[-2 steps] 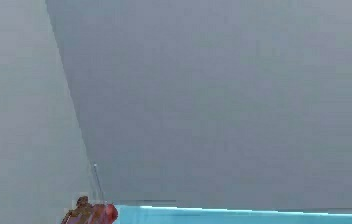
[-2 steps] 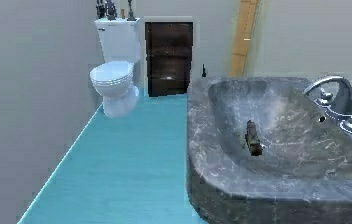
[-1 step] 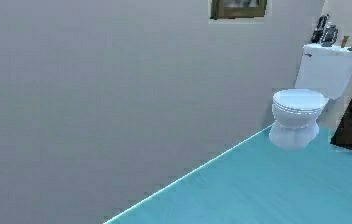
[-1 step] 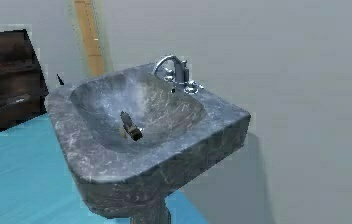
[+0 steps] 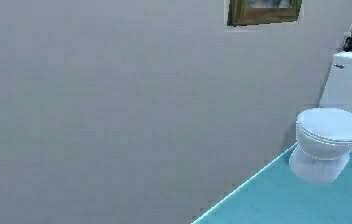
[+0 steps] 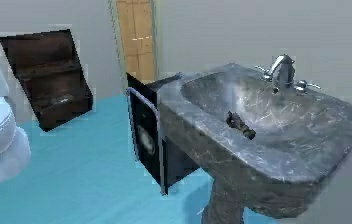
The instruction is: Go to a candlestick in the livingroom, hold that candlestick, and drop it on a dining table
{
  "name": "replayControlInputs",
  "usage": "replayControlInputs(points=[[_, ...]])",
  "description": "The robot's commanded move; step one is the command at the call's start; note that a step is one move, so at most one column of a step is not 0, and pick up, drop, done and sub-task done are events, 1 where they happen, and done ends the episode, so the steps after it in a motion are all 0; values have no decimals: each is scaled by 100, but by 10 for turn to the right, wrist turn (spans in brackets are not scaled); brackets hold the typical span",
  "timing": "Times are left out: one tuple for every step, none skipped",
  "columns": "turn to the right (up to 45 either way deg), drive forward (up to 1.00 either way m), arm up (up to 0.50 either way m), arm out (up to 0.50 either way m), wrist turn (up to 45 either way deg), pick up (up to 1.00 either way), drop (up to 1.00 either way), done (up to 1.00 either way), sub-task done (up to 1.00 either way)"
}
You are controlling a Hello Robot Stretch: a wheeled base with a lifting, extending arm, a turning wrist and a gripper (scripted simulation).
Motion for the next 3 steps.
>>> replayControlInputs(points=[[450, 0, 0, 0, 0, 0, 0, 0, 0], [60, 0, 0, 0, 0, 0, 0, 0, 0], [0, 75, 0, 0, 0, 0, 0, 0, 0]])
